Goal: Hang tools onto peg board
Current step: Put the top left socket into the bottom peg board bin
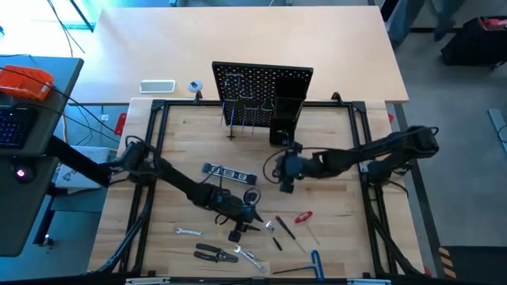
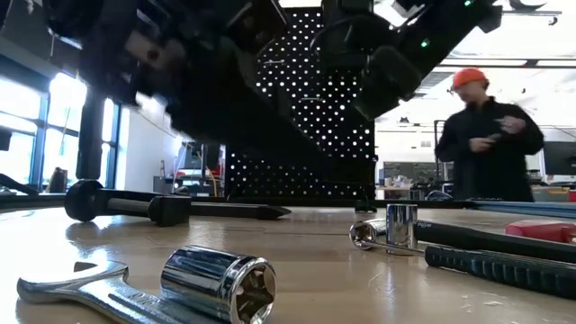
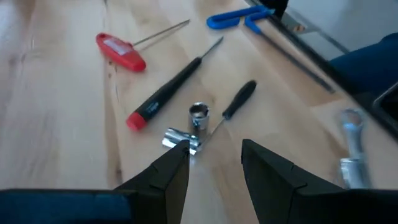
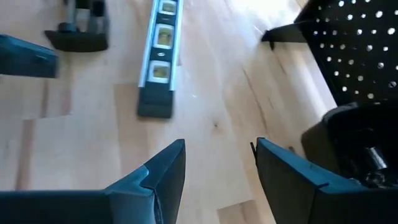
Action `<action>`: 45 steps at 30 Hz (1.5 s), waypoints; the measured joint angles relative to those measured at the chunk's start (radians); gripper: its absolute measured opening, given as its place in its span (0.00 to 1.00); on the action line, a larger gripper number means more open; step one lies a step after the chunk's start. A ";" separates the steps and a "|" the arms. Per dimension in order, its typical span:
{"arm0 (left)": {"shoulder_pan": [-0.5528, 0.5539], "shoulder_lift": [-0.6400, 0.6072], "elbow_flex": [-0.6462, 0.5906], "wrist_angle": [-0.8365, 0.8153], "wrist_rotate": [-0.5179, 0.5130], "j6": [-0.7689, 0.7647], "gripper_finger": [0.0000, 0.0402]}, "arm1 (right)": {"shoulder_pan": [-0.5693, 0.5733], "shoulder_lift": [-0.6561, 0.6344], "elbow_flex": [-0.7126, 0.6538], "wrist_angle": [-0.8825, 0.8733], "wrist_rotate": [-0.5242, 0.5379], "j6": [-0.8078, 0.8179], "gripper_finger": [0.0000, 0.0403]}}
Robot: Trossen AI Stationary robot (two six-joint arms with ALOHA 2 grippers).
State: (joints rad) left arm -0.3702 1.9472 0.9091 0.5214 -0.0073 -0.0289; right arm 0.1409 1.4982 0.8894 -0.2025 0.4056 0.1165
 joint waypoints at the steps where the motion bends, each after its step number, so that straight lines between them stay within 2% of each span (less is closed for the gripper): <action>1: -0.001 0.013 0.008 -0.001 -0.022 0.007 0.34 | 0.017 0.000 0.000 0.000 0.015 0.009 0.47; 5: 0.000 0.053 0.044 0.002 -0.054 0.032 0.36 | 0.083 0.000 0.000 0.000 0.066 0.035 0.47; 13: 0.010 0.089 0.091 -0.009 -0.023 0.034 0.51 | 0.164 0.000 0.000 -0.001 0.139 0.052 0.47; 16: 0.018 0.089 0.092 -0.006 -0.020 0.041 0.54 | 0.181 0.000 0.000 0.000 0.156 0.063 0.47; 27: 0.062 0.090 0.098 -0.009 0.087 0.085 0.54 | 0.183 0.000 0.000 0.000 0.163 0.067 0.47; 35: 0.076 0.179 0.173 -0.045 0.146 0.093 0.54 | 0.183 0.000 0.000 0.006 0.163 0.068 0.47; 41: 0.081 0.208 0.217 -0.126 0.120 0.100 0.53 | 0.184 0.000 0.000 -0.002 0.161 0.085 0.47; 45: 0.083 0.208 0.218 -0.130 0.117 0.102 0.49 | 0.184 0.001 0.000 -0.002 0.161 0.085 0.47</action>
State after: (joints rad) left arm -0.2871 2.1551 1.1267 0.3911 0.1098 0.0729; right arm 0.3248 1.4990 0.8890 -0.2043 0.5671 0.2020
